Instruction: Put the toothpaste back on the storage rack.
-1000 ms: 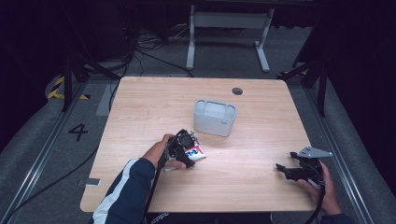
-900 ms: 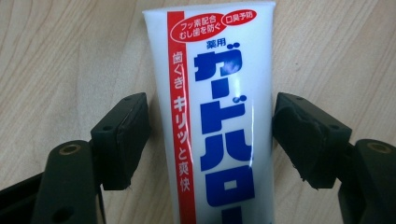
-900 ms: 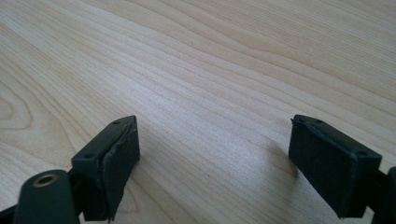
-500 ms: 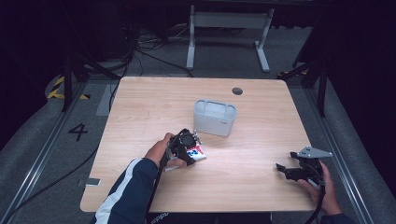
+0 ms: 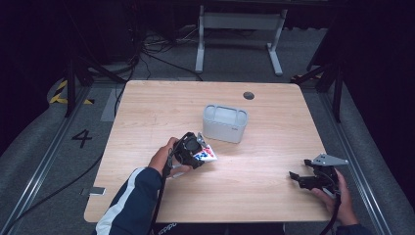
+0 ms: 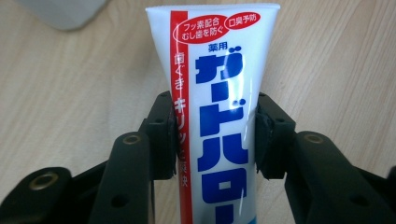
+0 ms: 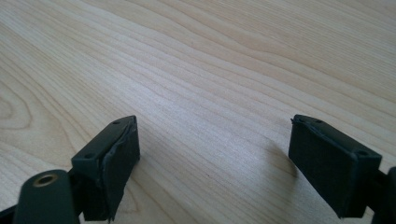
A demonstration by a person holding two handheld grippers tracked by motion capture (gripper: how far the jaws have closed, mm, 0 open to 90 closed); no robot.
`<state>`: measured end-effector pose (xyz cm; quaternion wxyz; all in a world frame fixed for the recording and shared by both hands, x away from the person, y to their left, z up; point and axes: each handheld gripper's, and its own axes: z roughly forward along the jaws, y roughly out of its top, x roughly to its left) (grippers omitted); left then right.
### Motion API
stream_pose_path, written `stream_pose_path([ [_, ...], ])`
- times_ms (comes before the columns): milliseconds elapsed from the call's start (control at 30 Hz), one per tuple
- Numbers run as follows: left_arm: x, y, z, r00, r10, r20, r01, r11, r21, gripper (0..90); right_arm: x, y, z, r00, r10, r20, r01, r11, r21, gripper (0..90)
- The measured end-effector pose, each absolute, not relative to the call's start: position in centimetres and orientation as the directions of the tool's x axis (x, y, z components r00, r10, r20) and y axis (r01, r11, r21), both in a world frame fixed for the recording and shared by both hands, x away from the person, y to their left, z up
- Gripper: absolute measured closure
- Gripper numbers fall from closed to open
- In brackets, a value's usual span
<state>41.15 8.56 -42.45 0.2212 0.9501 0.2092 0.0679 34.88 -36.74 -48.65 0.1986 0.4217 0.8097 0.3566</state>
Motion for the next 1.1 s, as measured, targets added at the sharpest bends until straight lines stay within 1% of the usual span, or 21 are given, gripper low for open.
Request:
stream_pose_path([
  [200,40.7,9.6,-41.4,0.893,0.449,0.045,0.361,-0.771,0.525,62.5,34.9,-36.7,-48.7,-0.566,0.824,-0.021,0.541,0.39,0.745,16.9],
  [433,40.3,10.5,-39.4,0.886,0.46,0.055,0.337,-0.721,0.605,63.3,34.9,-36.7,-48.6,-0.566,0.824,-0.022,0.541,0.391,0.744,16.9],
  [633,40.2,10.9,-37.7,0.874,0.484,0.047,0.336,-0.67,0.662,63.5,34.9,-36.7,-48.6,-0.565,0.825,-0.023,0.541,0.391,0.745,16.9],
  [900,40.2,11.1,-36.1,0.859,0.509,0.049,0.327,-0.62,0.713,63.8,34.9,-36.7,-48.6,-0.566,0.824,-0.022,0.541,0.391,0.745,16.9],
  [1100,40.1,11.0,-35.3,0.856,0.515,0.052,0.318,-0.602,0.733,64.0,34.9,-36.7,-48.6,-0.566,0.824,-0.021,0.542,0.391,0.744,16.9],
])
